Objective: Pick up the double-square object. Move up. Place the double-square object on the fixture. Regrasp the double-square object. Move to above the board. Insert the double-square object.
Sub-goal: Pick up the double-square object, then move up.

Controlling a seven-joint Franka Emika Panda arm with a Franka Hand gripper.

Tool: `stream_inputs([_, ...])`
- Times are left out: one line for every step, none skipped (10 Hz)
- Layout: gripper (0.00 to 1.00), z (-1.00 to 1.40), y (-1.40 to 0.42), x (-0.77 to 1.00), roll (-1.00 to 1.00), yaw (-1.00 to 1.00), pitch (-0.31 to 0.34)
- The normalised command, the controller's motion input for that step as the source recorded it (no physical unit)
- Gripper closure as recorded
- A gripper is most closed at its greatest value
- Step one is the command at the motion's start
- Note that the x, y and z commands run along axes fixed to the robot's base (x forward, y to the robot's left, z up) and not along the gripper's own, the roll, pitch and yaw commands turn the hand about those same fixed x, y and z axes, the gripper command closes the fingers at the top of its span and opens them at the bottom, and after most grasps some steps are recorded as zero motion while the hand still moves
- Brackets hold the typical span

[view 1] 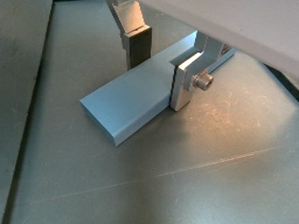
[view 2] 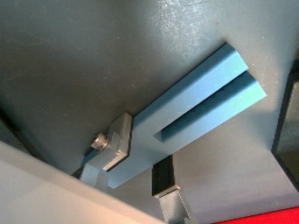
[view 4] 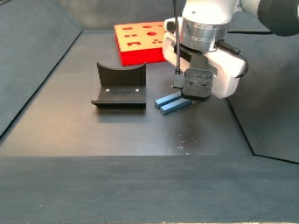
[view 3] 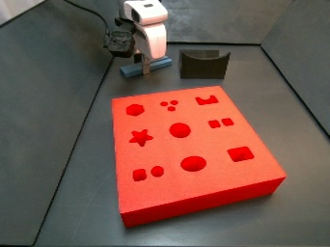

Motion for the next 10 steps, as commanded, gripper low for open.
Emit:
stream_inputs([1.0, 0.0, 0.0, 0.0, 0.0, 0.0, 0.0])
stream_inputs([1.0, 0.0, 0.0, 0.0, 0.0, 0.0, 0.0])
stream_inputs([1.0, 0.0, 0.0, 0.0, 0.0, 0.0, 0.0])
stream_inputs([1.0, 0.0, 0.0, 0.0, 0.0, 0.0, 0.0])
stream_inputs([1.0, 0.0, 0.0, 0.0, 0.0, 0.0, 0.0])
stream_inputs([1.0, 0.0, 0.0, 0.0, 0.0, 0.0, 0.0])
stream_inputs([1.0, 0.83, 0.0, 0.0, 0.0, 0.0, 0.0])
stream_inputs([1.0, 0.74, 0.02, -0.02, -0.01, 0.01, 0.036])
stream_inputs([1.0, 0.63, 0.02, -0.01, -0.01, 0.01, 0.059])
stream_inputs([1.0, 0.51, 0.01, -0.01, -0.02, 0.01, 0.066])
